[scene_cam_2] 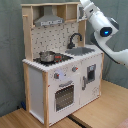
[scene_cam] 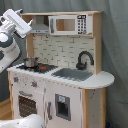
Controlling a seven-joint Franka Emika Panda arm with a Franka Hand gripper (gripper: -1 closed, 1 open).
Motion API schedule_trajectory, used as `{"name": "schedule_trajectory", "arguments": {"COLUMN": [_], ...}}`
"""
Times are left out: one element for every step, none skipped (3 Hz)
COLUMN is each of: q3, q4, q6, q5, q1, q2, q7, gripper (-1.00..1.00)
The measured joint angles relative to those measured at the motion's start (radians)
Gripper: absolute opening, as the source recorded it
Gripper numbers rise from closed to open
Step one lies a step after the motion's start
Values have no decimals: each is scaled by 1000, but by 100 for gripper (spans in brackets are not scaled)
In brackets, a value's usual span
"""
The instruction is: Play with the kitchen
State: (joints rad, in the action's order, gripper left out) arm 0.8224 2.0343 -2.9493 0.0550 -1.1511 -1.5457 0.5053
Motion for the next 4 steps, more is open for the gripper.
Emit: {"name": "schedule_trajectory", "arguments": {"q3": [1,5,20,39], "q4": [-55,-112,-168,-217], "q6": [73,153,234,311], "q5": [1,3,4,8], "q1": [-25,-40,-46,-49], "q2": [-1,4,15,22], "q7": [-90,-164,-233,-301], "gripper": [100,100,100,100]}}
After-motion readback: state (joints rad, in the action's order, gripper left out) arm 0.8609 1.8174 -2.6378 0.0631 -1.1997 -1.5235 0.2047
